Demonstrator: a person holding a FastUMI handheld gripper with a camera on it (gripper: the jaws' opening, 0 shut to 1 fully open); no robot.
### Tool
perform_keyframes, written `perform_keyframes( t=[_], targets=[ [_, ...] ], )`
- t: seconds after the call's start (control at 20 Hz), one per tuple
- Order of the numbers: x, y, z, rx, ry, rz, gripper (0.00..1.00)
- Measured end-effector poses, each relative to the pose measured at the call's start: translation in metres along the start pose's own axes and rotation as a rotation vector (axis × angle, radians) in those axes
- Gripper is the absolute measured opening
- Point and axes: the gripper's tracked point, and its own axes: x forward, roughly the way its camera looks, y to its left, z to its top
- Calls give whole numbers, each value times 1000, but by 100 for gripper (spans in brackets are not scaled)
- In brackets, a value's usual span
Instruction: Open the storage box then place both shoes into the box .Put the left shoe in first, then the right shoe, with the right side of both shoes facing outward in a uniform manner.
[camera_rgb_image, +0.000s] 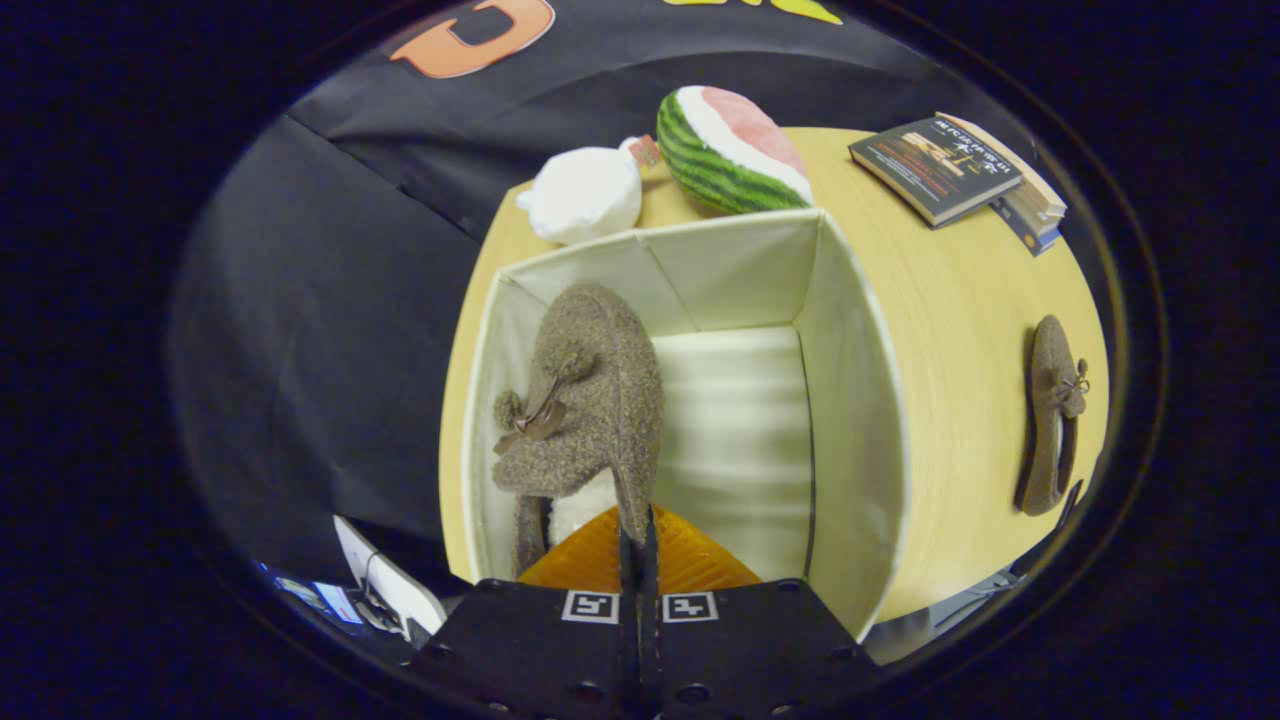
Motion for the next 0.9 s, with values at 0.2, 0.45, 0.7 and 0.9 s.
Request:
perform_keyframes(
  t=[0.2,0.45,0.7,0.9],
  targets=[
    [37,1,-7,-26,38,-63,2],
    [56,-3,-11,-54,71,-84,8],
    [33,5,-17,-105,88,-10,45],
    [-16,13,-16,-178,76,75,78]
  ],
)
